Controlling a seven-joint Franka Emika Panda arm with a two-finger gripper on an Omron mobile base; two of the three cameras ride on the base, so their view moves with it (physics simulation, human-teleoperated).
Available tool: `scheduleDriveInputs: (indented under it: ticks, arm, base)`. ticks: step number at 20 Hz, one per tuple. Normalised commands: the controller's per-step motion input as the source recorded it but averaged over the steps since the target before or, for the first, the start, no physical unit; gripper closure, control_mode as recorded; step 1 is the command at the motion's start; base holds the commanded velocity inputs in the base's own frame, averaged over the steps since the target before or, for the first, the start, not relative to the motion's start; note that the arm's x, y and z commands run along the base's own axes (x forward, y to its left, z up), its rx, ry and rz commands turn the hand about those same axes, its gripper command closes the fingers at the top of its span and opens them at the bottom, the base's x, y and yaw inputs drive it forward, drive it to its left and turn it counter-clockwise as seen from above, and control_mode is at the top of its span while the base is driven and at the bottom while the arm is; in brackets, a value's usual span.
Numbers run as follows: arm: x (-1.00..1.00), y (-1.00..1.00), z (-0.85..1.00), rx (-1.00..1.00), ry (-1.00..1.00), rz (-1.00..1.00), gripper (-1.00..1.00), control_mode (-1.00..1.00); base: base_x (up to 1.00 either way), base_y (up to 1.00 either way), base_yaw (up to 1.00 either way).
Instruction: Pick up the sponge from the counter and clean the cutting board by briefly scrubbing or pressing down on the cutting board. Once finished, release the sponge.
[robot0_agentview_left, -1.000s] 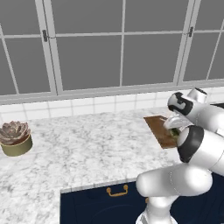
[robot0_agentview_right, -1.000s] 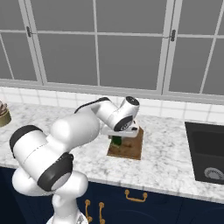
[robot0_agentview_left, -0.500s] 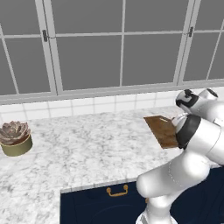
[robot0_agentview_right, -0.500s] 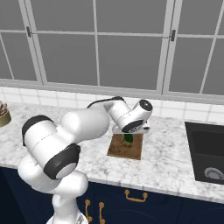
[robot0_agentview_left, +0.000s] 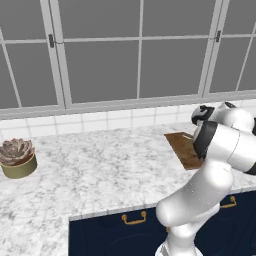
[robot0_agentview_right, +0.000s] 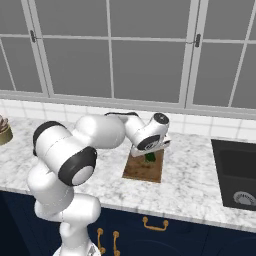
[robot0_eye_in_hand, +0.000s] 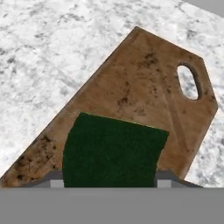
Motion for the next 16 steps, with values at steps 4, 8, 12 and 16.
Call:
scheduleDriveInputs:
  ticks: [4,8,12,16]
  arm:
    - [0.0,0.0,-0.4,0.07,0.03,0.25,1.0,-1.0]
    - [0.0,0.1,-0.27,0.33,-0.2,0.41,1.0,-1.0]
    - [0.05,0.51,-0.41,0.3,-0.06,0.47,1.0,-1.0]
    - [0.0,0.89,-0.19,0.25,0.01,0.4,1.0,-1.0]
  base:
    - [0.0,0.0,0.0]
    - [0.0,0.0,0.0]
    - [0.0,0.0,0.0]
    - [0.0,0.0,0.0]
